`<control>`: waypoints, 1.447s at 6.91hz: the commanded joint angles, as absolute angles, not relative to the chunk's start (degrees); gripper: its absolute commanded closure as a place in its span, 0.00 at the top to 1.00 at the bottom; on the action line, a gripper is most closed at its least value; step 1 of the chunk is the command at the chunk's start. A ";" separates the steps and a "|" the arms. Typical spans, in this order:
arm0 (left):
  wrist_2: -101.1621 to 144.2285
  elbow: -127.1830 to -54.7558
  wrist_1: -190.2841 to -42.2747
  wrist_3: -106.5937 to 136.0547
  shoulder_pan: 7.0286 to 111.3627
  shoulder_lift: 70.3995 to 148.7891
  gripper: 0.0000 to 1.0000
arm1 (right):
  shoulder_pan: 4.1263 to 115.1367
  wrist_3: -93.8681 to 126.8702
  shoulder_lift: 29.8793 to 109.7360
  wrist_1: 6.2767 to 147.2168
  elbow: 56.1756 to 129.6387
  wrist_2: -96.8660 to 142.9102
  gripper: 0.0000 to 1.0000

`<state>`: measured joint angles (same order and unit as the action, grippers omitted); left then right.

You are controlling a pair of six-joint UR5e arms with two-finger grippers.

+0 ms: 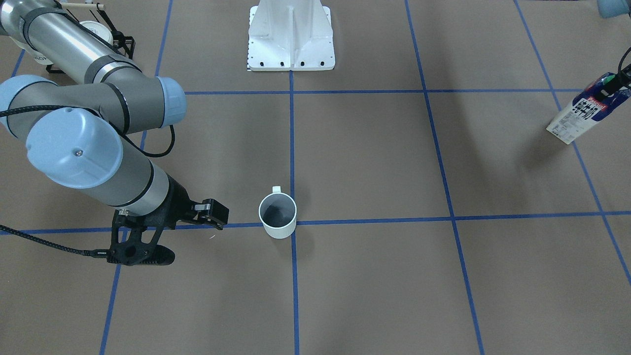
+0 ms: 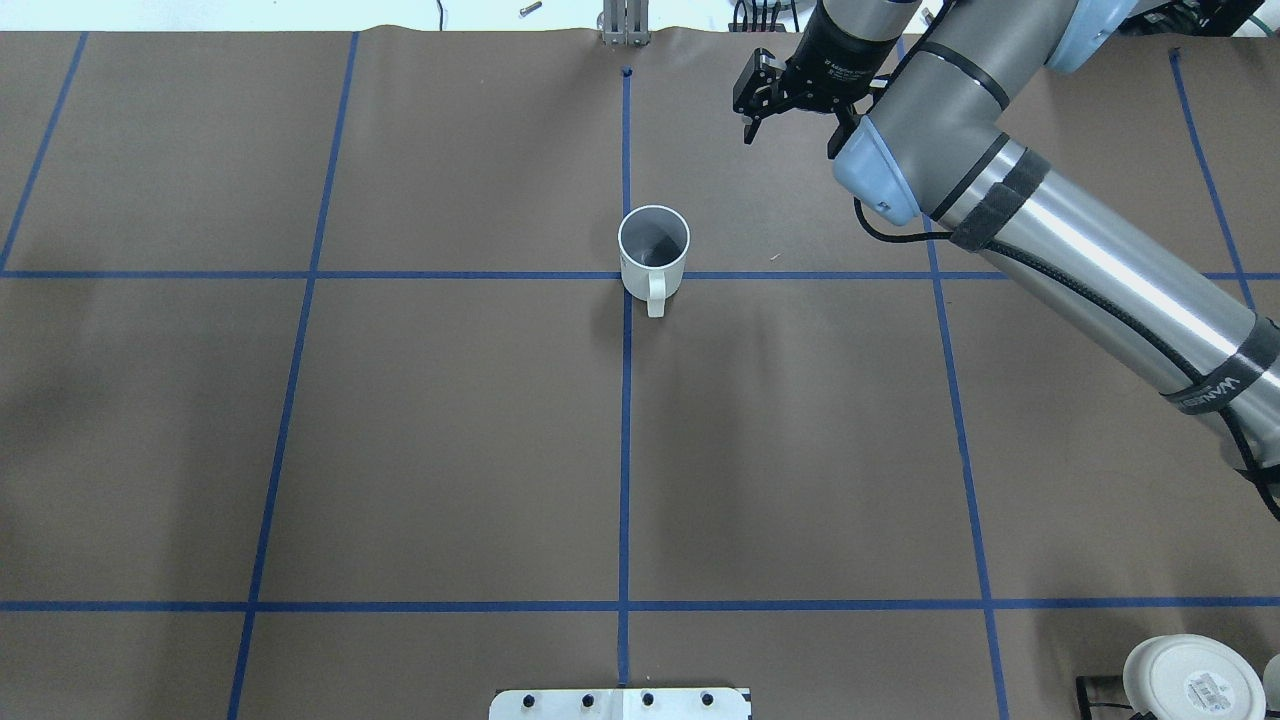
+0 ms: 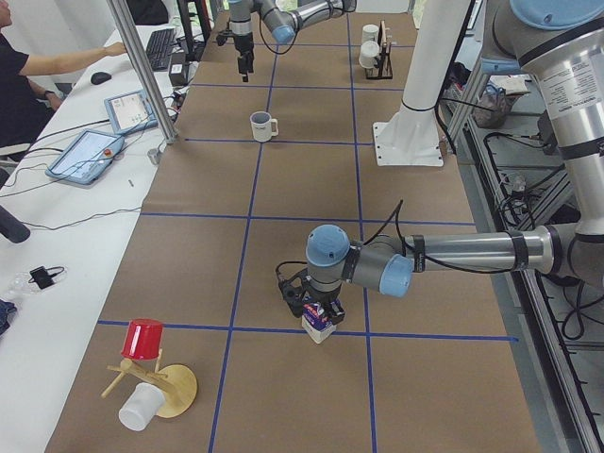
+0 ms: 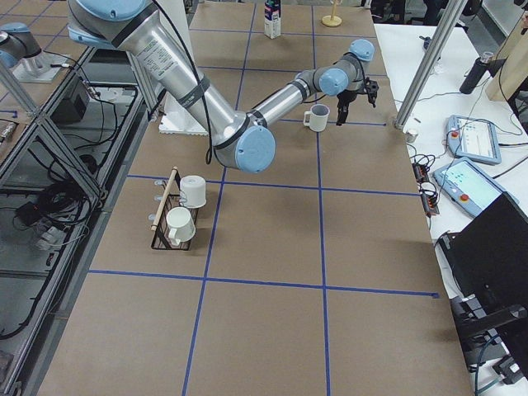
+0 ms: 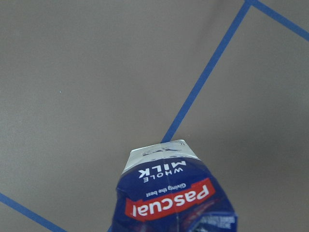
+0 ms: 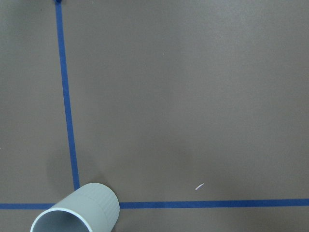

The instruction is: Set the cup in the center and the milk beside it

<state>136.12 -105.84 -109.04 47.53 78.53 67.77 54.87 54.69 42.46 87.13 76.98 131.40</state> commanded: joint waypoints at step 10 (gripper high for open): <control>135.97 -112.50 -80.04 47.29 78.58 98.27 0.00 | 54.93 54.58 49.72 87.19 85.66 132.01 1.00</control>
<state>136.11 -112.37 -88.12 47.28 78.80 89.29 54.90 54.58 47.22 87.12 82.49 131.97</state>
